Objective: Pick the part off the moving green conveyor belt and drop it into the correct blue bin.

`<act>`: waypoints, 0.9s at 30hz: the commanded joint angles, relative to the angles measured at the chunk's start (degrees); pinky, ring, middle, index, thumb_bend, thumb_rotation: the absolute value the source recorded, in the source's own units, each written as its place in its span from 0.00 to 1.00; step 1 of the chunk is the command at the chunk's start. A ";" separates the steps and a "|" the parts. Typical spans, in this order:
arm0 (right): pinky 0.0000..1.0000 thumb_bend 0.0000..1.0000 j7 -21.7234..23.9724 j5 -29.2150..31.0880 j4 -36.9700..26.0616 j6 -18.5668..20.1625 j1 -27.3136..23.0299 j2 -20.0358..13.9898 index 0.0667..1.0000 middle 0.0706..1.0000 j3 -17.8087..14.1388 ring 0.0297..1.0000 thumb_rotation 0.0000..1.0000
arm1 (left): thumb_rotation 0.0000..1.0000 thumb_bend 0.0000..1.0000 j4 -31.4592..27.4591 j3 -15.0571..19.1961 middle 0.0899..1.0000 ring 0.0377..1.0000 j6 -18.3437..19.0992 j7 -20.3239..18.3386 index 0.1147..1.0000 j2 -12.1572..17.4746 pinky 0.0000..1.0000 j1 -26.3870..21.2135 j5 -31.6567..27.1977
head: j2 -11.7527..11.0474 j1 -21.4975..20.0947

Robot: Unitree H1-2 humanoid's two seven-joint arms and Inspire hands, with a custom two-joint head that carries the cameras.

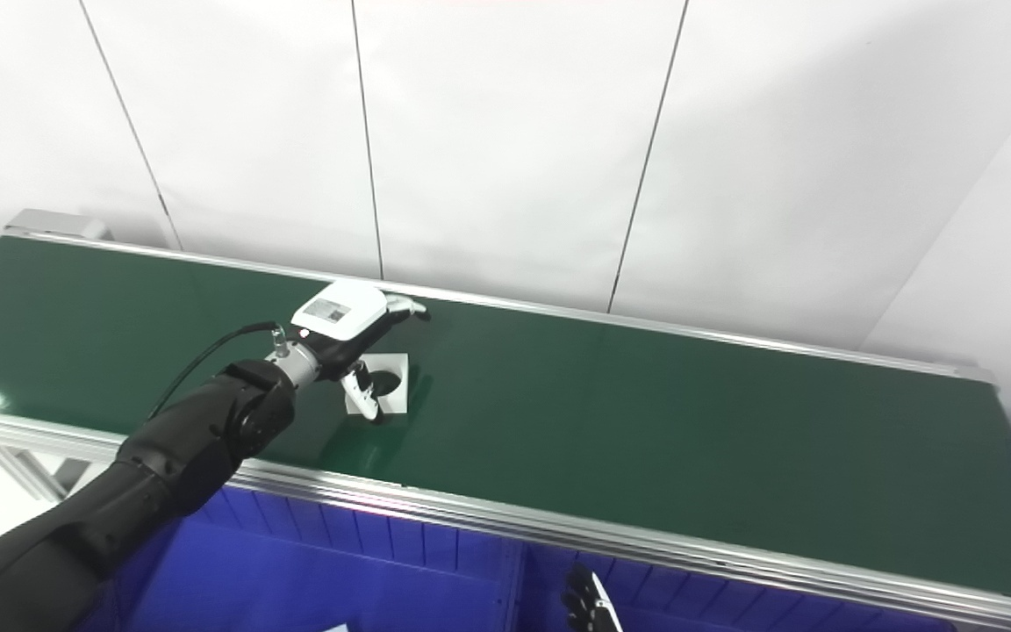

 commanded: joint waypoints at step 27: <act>0.86 1.00 -0.47 -0.36 -3.03 -2.95 0.29 0.77 0.95 0.92 0.95 0.89 0.95 | 0.06 0.54 -6.62 -5.73 0.33 0.29 14.29 -23.32 0.42 0.67 0.22 -5.09 1.89 | 1.11 -0.17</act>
